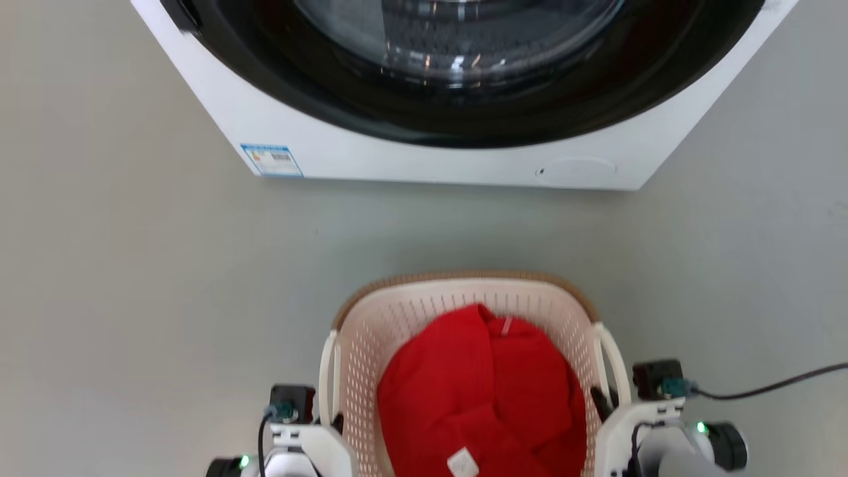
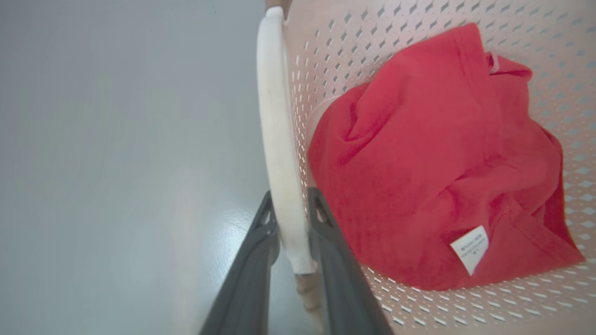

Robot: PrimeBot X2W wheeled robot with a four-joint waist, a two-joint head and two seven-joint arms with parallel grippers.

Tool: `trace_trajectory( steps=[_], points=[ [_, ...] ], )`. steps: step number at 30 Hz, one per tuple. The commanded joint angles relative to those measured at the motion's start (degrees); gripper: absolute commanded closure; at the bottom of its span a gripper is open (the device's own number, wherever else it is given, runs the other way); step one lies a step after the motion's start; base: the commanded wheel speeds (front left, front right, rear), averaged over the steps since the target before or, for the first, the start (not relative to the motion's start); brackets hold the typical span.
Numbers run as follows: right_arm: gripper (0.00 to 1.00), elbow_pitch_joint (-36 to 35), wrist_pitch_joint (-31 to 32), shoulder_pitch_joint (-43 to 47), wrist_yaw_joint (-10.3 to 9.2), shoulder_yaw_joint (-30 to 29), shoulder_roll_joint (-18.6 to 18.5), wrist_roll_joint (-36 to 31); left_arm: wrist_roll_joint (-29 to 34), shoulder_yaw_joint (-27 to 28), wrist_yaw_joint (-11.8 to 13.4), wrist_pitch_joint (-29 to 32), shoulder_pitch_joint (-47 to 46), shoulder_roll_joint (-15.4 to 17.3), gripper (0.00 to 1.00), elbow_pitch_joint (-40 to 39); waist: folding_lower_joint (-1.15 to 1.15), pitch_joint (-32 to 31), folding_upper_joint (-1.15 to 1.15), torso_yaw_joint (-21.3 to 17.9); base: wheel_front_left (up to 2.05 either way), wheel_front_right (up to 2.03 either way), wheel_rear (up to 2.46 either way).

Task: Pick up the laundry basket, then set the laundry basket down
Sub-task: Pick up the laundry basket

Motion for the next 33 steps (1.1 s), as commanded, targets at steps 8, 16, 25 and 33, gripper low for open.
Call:
trace_trajectory(
  steps=[8,16,25,33],
  points=[
    [1.00,-0.3,2.8,7.3,1.01,6.0,1.3,4.1,-1.9,-2.9,0.4,1.4,5.5,1.5,1.00,0.2,0.00,-7.8,0.00,-0.4,0.00,0.00,0.00],
    [1.00,-0.6,7.2,11.5,1.01,10.1,1.3,8.0,-3.5,-6.5,1.0,4.2,10.3,1.5,1.00,0.3,0.00,-13.9,0.00,-0.7,0.00,0.00,0.00],
    [1.00,-0.4,9.0,12.9,1.01,12.4,1.3,10.7,-4.8,-8.1,1.3,5.2,11.9,1.5,1.00,0.9,0.00,-16.7,0.00,-0.6,0.00,0.00,0.00],
    [1.00,-0.4,10.0,14.8,1.01,14.6,1.3,13.1,-5.8,-9.0,1.1,5.6,13.2,1.5,1.00,1.9,0.00,-20.3,0.00,-0.9,0.00,0.00,0.00]
  ],
)
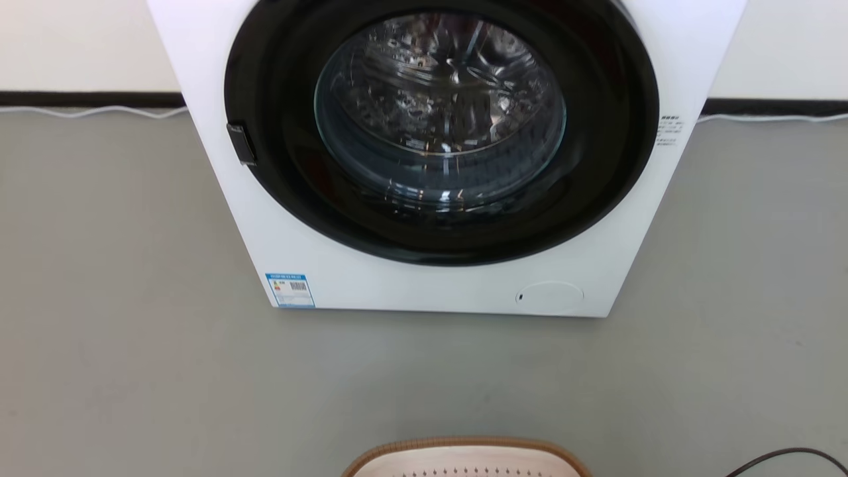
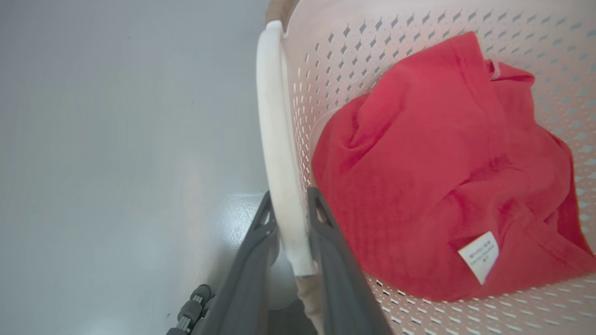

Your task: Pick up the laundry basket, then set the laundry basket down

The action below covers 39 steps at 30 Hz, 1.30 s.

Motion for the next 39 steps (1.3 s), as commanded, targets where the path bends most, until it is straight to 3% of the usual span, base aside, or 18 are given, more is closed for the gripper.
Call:
trace_trajectory(
  steps=[1,39],
  points=[
    [1.00,-1.2,0.0,0.5,1.44,2.0,0.7,0.0,0.0,0.7,0.5,-0.4,-0.8,1.1,1.00,0.3,0.00,-0.9,0.00,-0.1,0.00,0.00,0.00],
    [1.00,-0.1,-0.7,1.3,1.44,9.8,0.7,7.7,-2.0,-1.7,-0.1,-0.9,-1.2,1.1,1.00,2.0,0.00,-4.8,0.00,0.5,0.00,0.00,0.00]
  ],
)
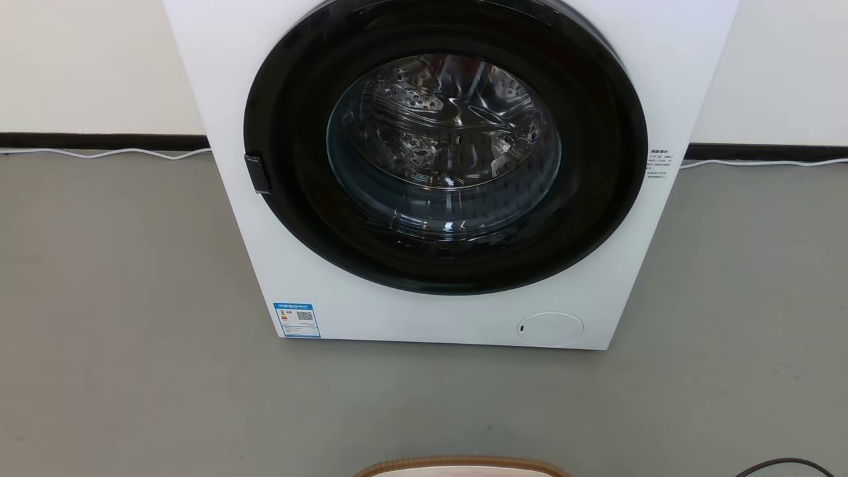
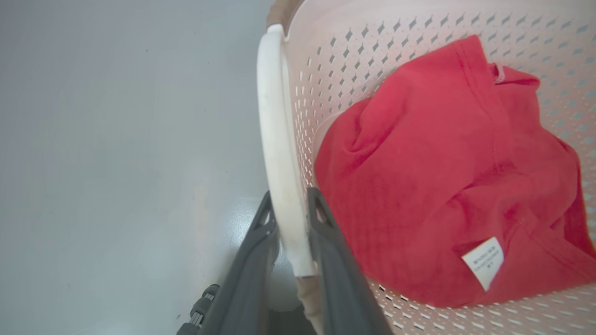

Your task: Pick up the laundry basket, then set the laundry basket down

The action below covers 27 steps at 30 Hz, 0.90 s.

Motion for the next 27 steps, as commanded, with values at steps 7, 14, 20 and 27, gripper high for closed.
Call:
trace_trajectory(
  steps=[7,14,20,27],
  points=[
    [1.00,-0.5,-1.3,0.1,1.45,2.6,0.5,0.9,-0.7,0.4,0.1,-1.0,-2.2,1.1,1.00,0.3,0.00,0.1,0.00,0.0,0.00,0.00,0.00],
    [1.00,-0.1,-1.6,-0.2,1.45,3.5,0.5,1.8,-1.1,-0.1,0.2,-1.1,-2.3,1.1,1.00,0.1,0.00,0.5,0.00,0.1,0.00,0.00,0.00],
    [1.00,0.4,-2.2,-0.9,1.45,4.1,0.5,2.5,-1.5,-0.4,0.4,-1.1,-3.0,1.1,1.00,-0.1,0.00,1.4,0.00,0.3,0.00,0.00,0.00],
    [1.00,1.2,-3.3,-3.2,1.45,4.5,0.5,2.5,-2.0,-0.1,0.6,-1.4,-5.9,1.1,1.00,0.0,0.00,3.5,0.00,0.6,0.00,0.00,0.00]
  ],
)
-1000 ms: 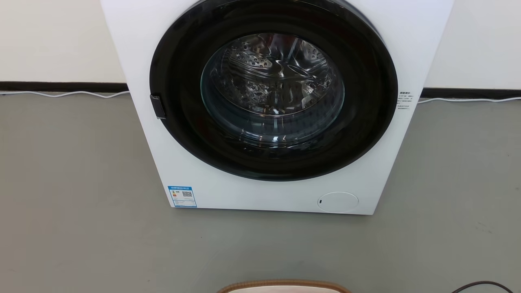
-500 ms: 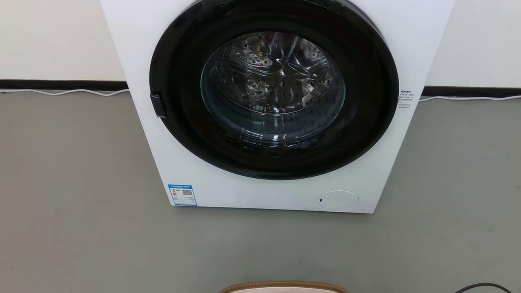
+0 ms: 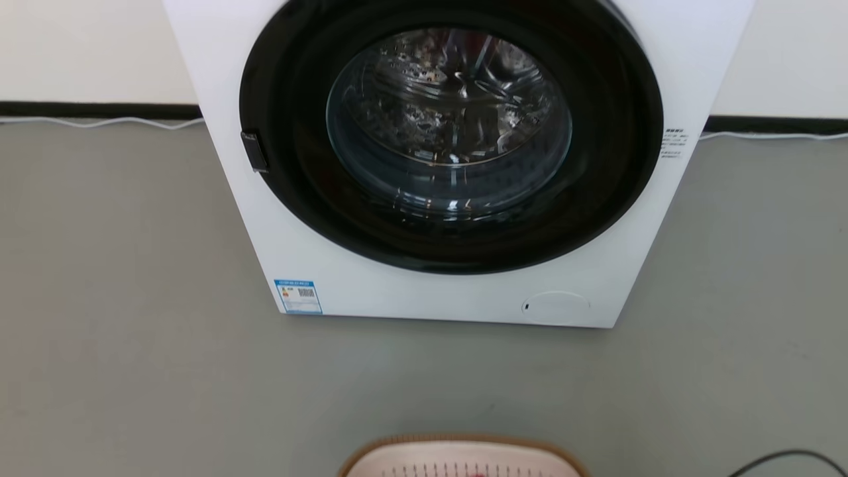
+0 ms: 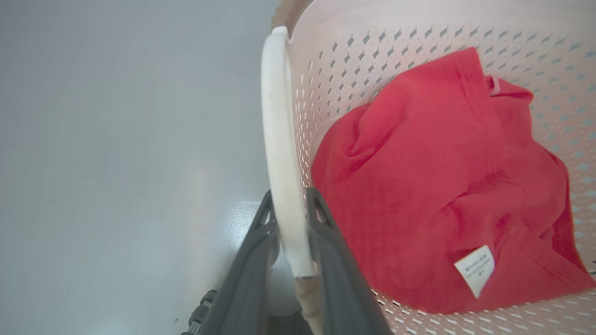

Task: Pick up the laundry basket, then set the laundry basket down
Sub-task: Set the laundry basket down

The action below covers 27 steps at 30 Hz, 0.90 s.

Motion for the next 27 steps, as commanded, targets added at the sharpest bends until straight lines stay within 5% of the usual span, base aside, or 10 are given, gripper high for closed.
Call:
trace_trajectory(
  steps=[1,15,27],
  points=[
    [1.00,-0.5,-1.2,-2.3,1.45,1.6,0.3,-0.3,-0.1,1.0,0.5,-1.4,-3.8,1.2,1.00,0.2,0.00,0.7,0.00,0.1,0.00,0.00,0.00],
    [1.00,0.7,-5.0,-16.0,1.45,-1.2,0.3,-3.2,-0.1,1.8,0.7,-3.3,-15.7,1.2,1.00,0.5,0.00,12.4,0.00,1.5,0.00,0.00,0.00],
    [1.00,0.8,-5.1,-28.6,1.45,-16.2,-0.6,-18.1,-0.4,3.3,1.5,-5.5,-28.7,1.2,1.00,-0.5,0.00,27.5,0.00,2.7,0.00,0.00,0.00]
  ],
)
